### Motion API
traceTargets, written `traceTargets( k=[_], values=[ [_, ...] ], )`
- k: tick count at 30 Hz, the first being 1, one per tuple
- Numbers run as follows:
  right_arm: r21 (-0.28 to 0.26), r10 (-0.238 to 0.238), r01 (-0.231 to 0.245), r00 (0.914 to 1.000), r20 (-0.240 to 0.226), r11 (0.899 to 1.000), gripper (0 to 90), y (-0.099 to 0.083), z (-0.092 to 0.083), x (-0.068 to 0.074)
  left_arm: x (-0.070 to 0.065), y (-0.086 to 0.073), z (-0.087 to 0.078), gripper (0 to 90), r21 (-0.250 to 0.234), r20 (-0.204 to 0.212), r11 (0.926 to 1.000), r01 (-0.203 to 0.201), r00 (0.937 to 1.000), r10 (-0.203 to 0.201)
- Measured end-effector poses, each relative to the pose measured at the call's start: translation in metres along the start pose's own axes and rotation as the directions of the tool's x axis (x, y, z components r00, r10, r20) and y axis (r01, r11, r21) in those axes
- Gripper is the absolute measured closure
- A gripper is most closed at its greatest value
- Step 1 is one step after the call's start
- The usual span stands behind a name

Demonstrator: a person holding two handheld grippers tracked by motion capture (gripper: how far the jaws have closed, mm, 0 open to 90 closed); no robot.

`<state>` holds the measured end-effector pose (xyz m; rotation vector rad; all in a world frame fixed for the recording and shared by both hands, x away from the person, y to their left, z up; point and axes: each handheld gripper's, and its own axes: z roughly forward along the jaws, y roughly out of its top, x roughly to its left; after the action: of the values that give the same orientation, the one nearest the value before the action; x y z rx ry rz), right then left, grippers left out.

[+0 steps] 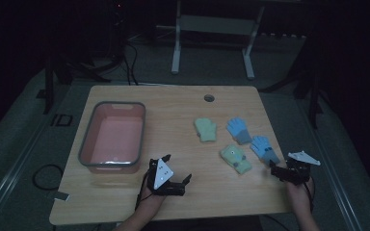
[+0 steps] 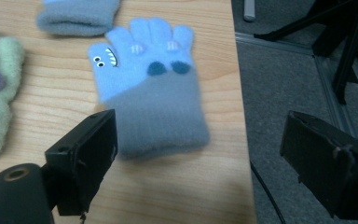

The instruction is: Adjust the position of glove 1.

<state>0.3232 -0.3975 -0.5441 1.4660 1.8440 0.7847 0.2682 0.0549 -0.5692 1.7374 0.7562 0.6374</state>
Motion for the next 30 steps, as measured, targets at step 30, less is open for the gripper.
traceTargets(
  k=[30],
  values=[
    [0.012,0.017,-0.015,0.9841,-0.177,1.000,13.3,0.056,-0.025,0.007,-0.002,0.000,0.000,1.8,0.001,0.007,0.9999,-0.012,0.9999,0.012]
  ],
)
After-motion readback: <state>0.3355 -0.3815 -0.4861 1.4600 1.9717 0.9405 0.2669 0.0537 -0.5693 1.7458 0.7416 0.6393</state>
